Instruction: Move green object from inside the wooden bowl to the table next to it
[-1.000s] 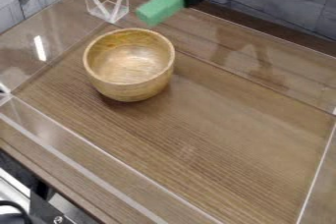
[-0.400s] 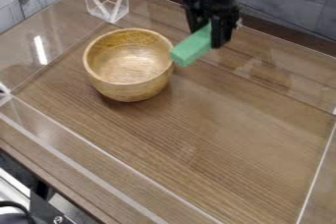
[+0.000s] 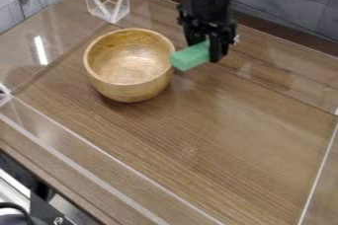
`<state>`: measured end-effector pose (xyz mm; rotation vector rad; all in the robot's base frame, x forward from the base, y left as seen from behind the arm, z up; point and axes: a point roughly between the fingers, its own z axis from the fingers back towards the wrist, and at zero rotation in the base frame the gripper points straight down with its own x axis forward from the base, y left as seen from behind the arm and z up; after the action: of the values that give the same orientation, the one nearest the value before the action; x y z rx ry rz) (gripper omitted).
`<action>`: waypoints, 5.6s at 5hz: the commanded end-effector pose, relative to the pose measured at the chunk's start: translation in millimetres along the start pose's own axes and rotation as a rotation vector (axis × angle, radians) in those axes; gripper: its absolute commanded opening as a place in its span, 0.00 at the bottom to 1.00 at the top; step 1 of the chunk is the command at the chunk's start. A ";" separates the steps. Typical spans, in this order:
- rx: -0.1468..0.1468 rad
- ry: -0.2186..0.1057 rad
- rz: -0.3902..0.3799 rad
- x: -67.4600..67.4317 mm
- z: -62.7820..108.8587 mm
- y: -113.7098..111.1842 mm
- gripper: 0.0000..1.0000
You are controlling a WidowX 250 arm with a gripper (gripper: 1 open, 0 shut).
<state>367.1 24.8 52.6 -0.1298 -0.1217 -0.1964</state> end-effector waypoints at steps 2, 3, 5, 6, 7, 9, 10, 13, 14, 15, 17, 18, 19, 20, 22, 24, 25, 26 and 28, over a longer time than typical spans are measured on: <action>0.034 -0.066 0.086 3.2 15.4 11.7 1.00; 0.046 -0.075 0.115 4.0 15.4 17.4 1.00; 0.085 -0.072 0.327 -2.8 -12.0 23.6 0.00; 0.102 -0.081 0.431 -5.4 -19.1 27.5 0.00; 0.112 -0.083 0.482 -9.2 -23.7 28.9 0.00; 0.123 -0.080 0.549 -15.9 -21.0 26.1 0.00; 0.125 -0.077 0.567 -18.7 -13.8 22.4 0.00; 0.125 -0.072 0.597 -8.4 23.5 23.0 0.00; 0.121 -0.067 0.569 -4.6 29.3 21.9 0.00; 0.114 -0.063 0.538 -0.6 20.5 29.4 0.00; 0.097 -0.056 0.463 6.9 17.1 31.1 0.00; 0.086 -0.051 0.416 8.6 21.2 26.2 0.00; 0.084 -0.054 0.430 11.3 25.3 28.6 0.00; 0.081 -0.058 0.445 9.8 30.7 29.8 0.00; 0.062 -0.072 0.433 1.2 50.0 24.0 0.00; 0.044 -0.069 0.384 0.1 70.5 5.4 0.00; 0.041 -0.057 0.337 -18.0 68.1 -4.5 0.00; 0.042 -0.047 0.298 -35.6 63.3 -13.8 0.00; 0.046 -0.026 0.264 -42.6 63.8 -56.5 0.00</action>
<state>303.0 -16.7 97.3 -0.1052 -0.0651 0.0636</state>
